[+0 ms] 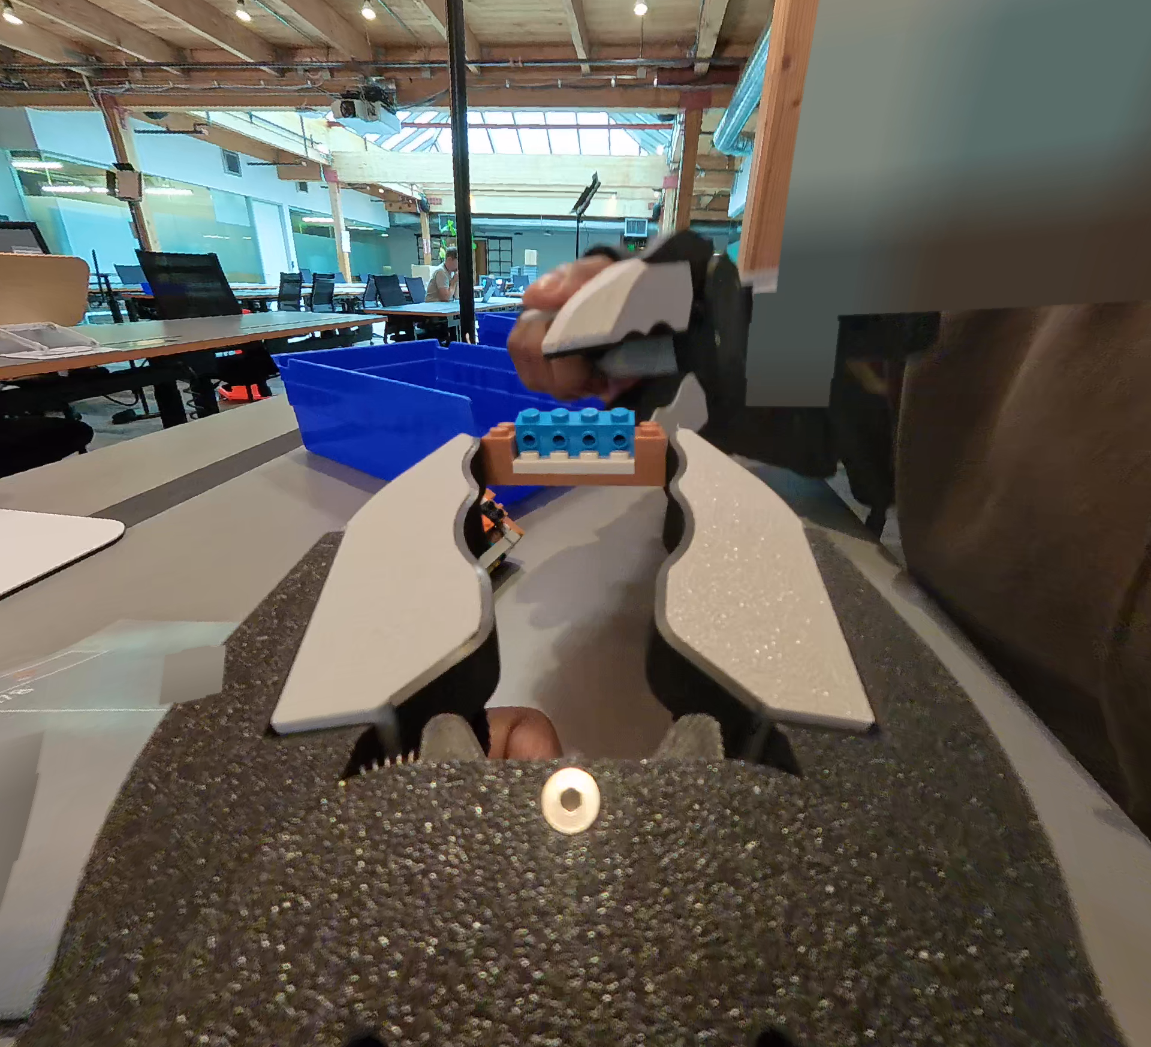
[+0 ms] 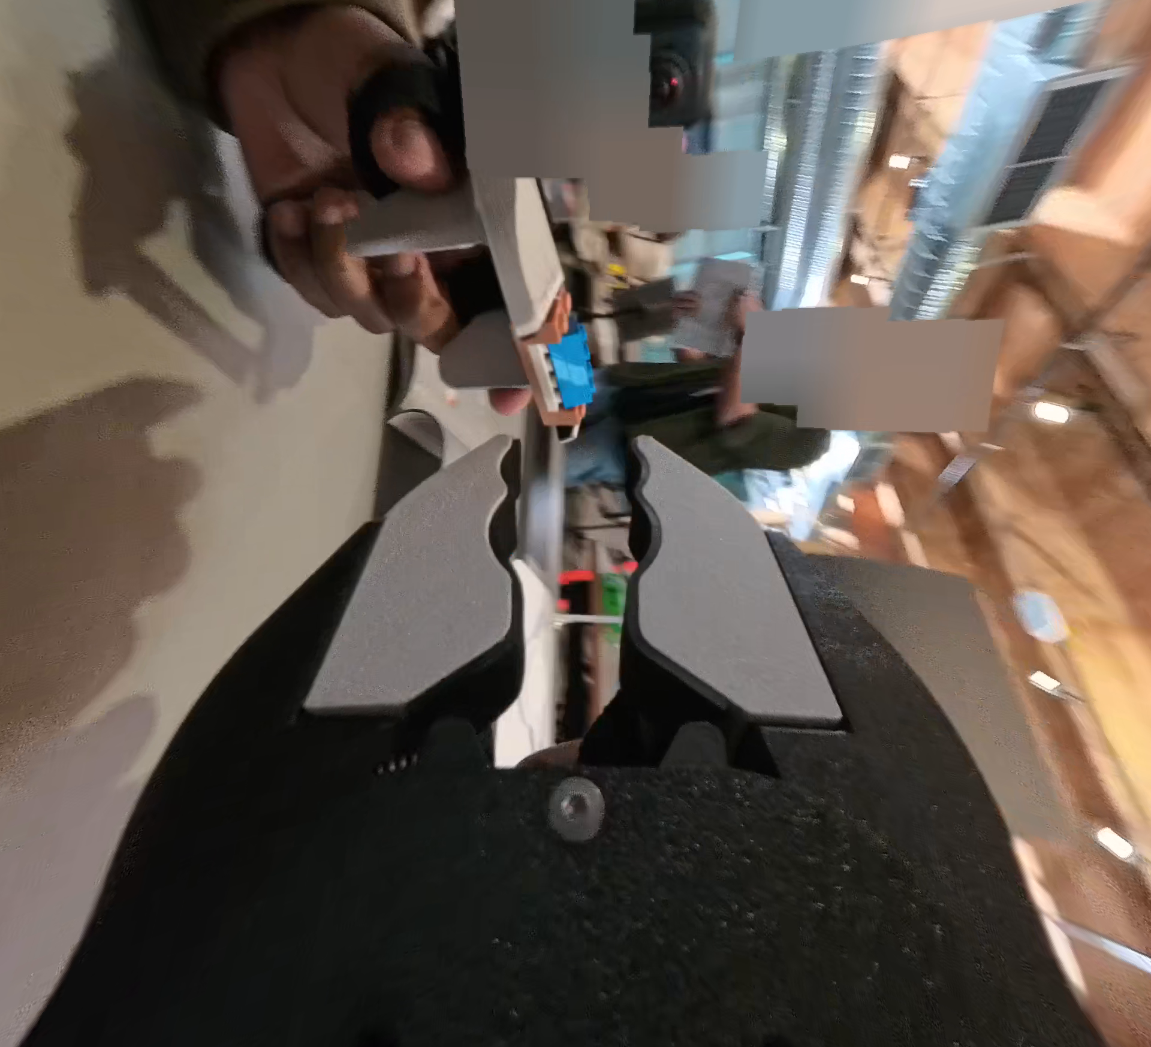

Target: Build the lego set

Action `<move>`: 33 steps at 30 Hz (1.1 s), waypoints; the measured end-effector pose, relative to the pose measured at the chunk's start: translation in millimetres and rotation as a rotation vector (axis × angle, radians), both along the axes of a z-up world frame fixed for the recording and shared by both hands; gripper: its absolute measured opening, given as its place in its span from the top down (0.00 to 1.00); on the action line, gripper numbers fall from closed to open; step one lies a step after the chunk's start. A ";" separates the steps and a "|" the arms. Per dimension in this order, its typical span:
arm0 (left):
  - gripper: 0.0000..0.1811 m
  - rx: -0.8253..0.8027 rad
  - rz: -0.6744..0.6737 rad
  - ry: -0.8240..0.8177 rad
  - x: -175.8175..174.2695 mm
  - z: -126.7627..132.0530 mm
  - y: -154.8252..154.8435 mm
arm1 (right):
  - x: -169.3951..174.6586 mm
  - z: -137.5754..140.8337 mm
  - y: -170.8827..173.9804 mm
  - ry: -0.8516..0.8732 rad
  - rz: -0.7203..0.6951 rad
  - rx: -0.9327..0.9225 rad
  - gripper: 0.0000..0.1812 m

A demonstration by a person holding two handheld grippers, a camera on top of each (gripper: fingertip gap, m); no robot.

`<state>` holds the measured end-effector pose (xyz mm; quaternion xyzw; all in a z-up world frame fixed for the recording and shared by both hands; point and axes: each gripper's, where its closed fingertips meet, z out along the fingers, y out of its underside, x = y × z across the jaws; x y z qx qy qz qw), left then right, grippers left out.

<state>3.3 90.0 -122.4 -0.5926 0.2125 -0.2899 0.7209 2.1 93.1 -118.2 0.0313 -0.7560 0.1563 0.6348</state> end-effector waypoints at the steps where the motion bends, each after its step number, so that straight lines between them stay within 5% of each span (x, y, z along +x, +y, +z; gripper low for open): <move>1: 0.70 -0.006 -0.002 0.009 0.1 -1.6 0.2 | 3.1 0.7 0.0 -0.083 0.033 0.007 0.82; 7: 0.69 -0.046 -0.049 0.056 6.7 -11.0 -0.8 | 4.8 2.0 -14.1 -0.479 0.237 0.169 0.83; 14: 0.69 -0.074 -0.087 0.109 11.7 -18.0 -3.2 | 4.5 -14.7 -19.1 -0.750 0.328 0.365 0.85; 33: 0.69 -0.099 -0.101 0.115 10.9 -22.0 -3.7 | -3.2 -29.8 -24.0 -0.846 0.365 0.477 0.93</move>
